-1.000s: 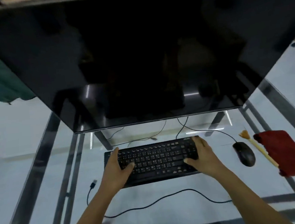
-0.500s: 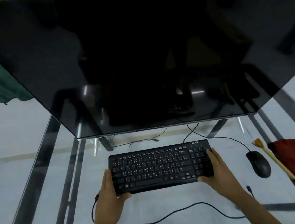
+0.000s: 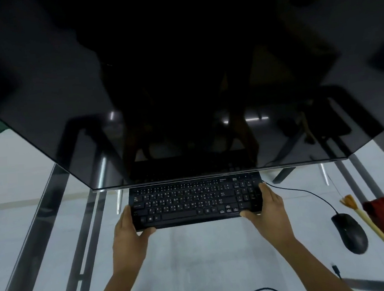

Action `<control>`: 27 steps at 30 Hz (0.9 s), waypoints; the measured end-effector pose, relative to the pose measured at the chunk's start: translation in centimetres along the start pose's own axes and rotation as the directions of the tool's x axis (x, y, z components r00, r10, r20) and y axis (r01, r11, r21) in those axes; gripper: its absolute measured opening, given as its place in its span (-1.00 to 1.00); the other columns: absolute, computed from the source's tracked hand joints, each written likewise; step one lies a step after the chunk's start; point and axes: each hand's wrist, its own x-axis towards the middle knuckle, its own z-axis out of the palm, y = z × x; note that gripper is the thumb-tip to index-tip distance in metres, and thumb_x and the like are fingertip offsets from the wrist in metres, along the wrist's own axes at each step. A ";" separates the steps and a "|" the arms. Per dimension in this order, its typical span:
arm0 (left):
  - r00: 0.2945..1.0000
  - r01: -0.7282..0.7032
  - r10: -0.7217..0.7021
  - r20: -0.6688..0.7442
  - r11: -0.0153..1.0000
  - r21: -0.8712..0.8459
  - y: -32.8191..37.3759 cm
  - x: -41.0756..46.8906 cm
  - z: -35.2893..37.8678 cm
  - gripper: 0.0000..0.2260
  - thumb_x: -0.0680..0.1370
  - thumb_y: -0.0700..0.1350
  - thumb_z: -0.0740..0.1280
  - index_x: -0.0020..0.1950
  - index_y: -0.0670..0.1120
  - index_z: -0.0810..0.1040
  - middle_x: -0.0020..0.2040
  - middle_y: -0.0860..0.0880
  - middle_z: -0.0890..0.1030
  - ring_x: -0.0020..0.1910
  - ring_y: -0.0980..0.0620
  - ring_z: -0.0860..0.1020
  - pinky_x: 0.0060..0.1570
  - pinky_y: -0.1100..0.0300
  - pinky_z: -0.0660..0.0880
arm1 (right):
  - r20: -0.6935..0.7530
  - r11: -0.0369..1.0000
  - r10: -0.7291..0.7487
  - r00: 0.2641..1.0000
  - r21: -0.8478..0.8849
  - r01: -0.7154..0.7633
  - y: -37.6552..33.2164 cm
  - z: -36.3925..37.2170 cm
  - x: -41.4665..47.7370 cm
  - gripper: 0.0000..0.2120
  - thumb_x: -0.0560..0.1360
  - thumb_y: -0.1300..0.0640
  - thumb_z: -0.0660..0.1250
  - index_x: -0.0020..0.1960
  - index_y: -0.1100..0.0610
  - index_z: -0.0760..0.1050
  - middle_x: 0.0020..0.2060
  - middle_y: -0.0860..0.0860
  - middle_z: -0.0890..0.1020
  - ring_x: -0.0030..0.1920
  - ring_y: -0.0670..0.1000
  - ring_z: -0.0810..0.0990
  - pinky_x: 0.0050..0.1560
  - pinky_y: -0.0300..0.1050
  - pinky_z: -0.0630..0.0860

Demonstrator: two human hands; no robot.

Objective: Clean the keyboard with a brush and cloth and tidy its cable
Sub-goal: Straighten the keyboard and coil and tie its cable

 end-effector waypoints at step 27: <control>0.997 -0.016 0.019 -0.069 0.999 0.041 0.5 1.2 0.4 -0.44 0.47 -0.11 0.46 0.41 -0.03 0.32 0.22 -0.03 0.57 0.17 -0.08 0.56 0.15 -0.02 0.53 | -0.054 0.996 -0.065 0.996 -0.060 0.061 0.9 1.5 1.5 -0.38 0.51 0.13 0.40 0.49 0.24 0.26 0.47 0.08 0.33 0.48 0.06 0.26 0.41 -0.13 0.26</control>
